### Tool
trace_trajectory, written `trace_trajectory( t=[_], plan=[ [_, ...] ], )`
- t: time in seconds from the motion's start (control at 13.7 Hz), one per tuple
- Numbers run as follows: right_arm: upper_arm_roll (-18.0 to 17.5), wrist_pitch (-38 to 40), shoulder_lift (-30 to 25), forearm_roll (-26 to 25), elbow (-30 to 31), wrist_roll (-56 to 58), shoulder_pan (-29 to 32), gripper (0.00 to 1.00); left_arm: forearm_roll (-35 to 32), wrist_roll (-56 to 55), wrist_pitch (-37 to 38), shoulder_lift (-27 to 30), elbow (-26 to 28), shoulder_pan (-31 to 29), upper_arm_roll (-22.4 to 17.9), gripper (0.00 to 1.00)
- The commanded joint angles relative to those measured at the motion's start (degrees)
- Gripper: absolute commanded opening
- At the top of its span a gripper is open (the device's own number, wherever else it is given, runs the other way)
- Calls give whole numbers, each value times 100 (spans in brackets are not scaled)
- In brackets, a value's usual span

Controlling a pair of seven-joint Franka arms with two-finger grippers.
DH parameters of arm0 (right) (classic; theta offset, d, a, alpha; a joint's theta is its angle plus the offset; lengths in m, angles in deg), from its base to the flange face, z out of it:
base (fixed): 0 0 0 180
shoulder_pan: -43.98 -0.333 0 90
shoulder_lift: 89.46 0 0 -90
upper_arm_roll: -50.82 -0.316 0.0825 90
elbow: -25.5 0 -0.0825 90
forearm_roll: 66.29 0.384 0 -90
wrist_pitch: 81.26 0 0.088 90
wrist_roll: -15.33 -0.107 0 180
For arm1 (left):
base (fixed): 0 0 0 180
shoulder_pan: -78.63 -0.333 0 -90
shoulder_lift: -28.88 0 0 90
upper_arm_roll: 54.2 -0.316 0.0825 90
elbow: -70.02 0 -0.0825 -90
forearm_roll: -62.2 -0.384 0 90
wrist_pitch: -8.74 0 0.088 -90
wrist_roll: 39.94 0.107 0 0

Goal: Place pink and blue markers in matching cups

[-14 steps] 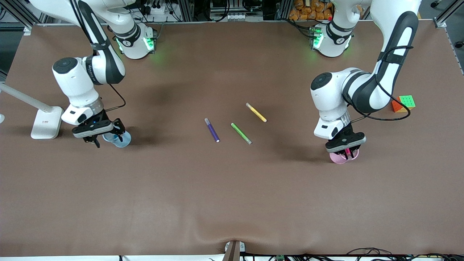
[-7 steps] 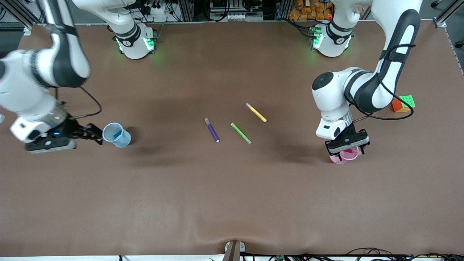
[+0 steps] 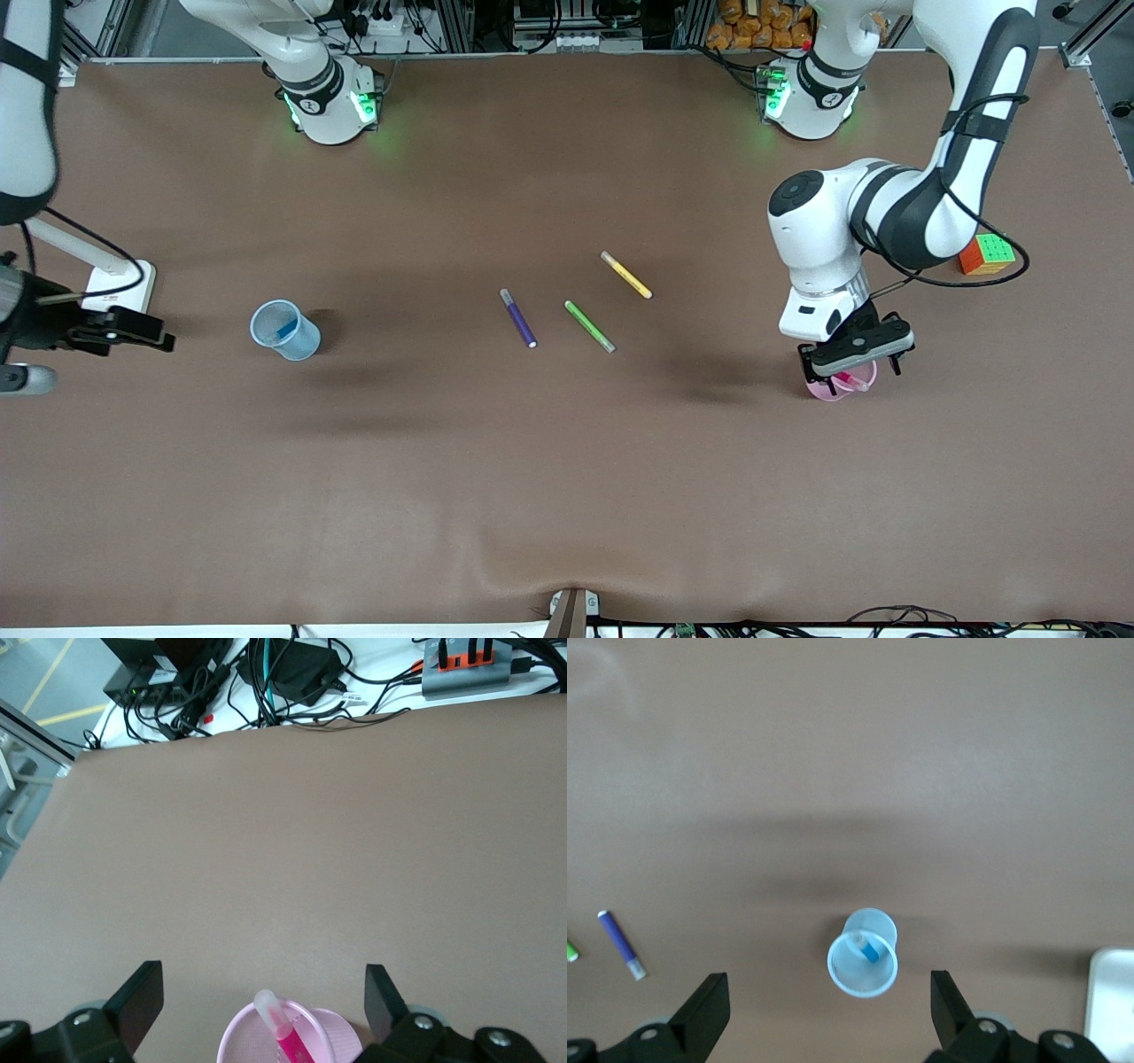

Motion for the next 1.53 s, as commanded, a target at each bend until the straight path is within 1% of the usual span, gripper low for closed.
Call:
trace_trajectory(
  t=[0.0,0.07,0.22,0.29,0.36,0.51,0.66,0.73,0.88,1.02,1.09,1.24,1.31,1.46],
  plan=[
    [-19,910,95,74,-683,-85,233,100,710,576,72,108,-220,-33,27,100],
    [-10,1235,34,-22,-763,-120,190,100,922,717,159,108,-316,-33,27,100],
    [-106,1624,-123,-635,-790,-243,93,100,1282,1007,519,100,-562,-7,36,100],
    [-168,1677,-281,-978,-781,-113,-125,100,1545,1261,616,108,-677,2,36,100],
    [-168,1626,-518,-1199,-598,-42,-249,100,1800,1516,730,108,-808,-15,36,100],
    [-168,1223,-1132,-1254,181,-15,-285,100,2284,2165,1151,100,-1142,-16,36,100],
    [-168,898,-1616,-1254,955,12,-259,100,2802,2686,1512,100,-1458,-24,36,100],
    [-160,748,-1749,-1254,1211,20,-242,100,3013,2862,1635,108,-1556,-33,36,100],
    [-151,676,-1899,-1254,1433,64,-198,100,3278,3248,1856,117,-1679,-33,36,100],
    [-142,667,-1865,-1184,1364,108,-180,100,3733,3486,2206,108,-1889,-42,36,100],
    [-133,667,-1734,-1157,1224,126,-162,100,3980,3574,2382,117,-1978,-51,27,100],
    [-151,850,-1427,-1254,620,109,-241,100,4227,3803,2777,178,-2101,-51,27,100],
    [-151,974,-1356,-1254,477,117,-250,100,4307,3830,2910,248,-2102,-51,27,100],
    [-159,1019,-1373,-1158,458,99,-224,100,4482,4118,3217,398,-2110,-42,27,100]
  ],
)
